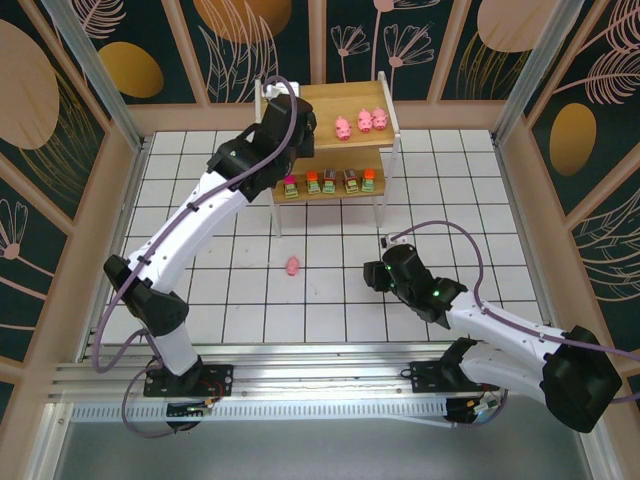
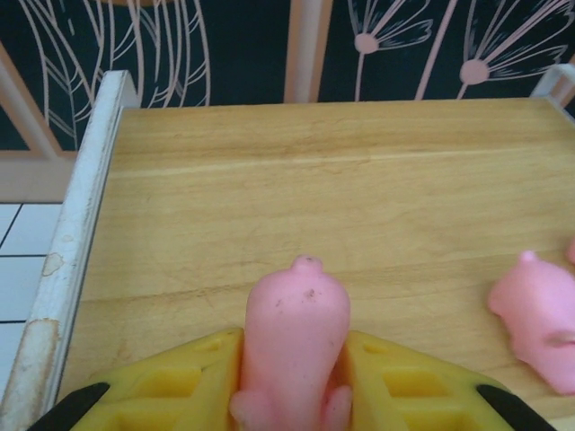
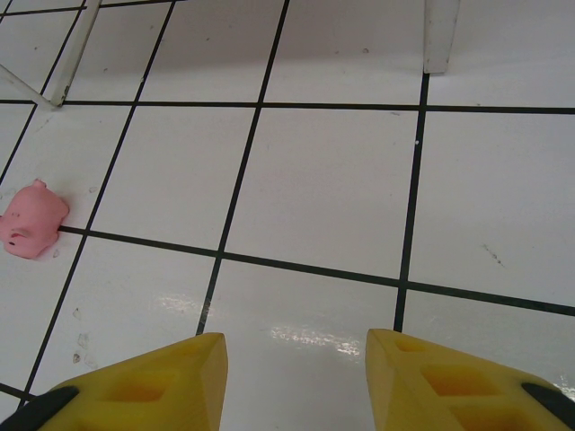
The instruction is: Place and organize the plastic toys onto the shelf
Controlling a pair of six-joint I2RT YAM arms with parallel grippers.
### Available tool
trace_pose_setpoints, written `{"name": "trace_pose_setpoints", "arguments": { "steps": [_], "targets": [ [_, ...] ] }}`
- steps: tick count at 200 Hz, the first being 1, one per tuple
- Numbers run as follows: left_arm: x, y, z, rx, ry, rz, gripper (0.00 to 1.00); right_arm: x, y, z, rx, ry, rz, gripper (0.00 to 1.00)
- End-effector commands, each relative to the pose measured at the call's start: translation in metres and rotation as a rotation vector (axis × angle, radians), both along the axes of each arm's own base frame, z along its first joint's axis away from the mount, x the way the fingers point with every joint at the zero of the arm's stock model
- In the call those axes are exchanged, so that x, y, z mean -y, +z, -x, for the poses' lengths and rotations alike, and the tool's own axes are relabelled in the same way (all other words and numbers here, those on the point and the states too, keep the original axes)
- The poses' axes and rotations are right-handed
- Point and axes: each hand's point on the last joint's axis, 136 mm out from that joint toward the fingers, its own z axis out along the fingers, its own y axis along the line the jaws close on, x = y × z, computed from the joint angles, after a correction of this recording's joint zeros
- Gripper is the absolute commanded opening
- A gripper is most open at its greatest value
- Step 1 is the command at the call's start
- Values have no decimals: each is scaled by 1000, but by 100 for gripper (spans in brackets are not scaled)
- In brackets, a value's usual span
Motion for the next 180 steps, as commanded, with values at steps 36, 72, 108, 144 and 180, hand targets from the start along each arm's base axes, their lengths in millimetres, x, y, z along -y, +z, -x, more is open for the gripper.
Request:
{"name": "trace_pose_setpoints", "arguments": {
  "steps": [36, 72, 108, 144, 180],
  "targets": [
    [-16, -14, -10, -24, 44, -14, 32, -2, 1, -1, 2, -4, -17, 45],
    [-16, -20, -13, -35, 43, -13, 33, -2, 0, -1, 1, -6, -16, 46],
    [-16, -24, -15, -40, 45, -15, 43, -2, 0, -1, 1, -6, -16, 46],
    [-14, -27, -16, -44, 38, -14, 46, -2, 1, -1, 2, -5, -15, 46],
    [-14, -22, -16, -33, 39, -7, 49, -2, 2, -1, 3, -6, -18, 46]
  ]
}}
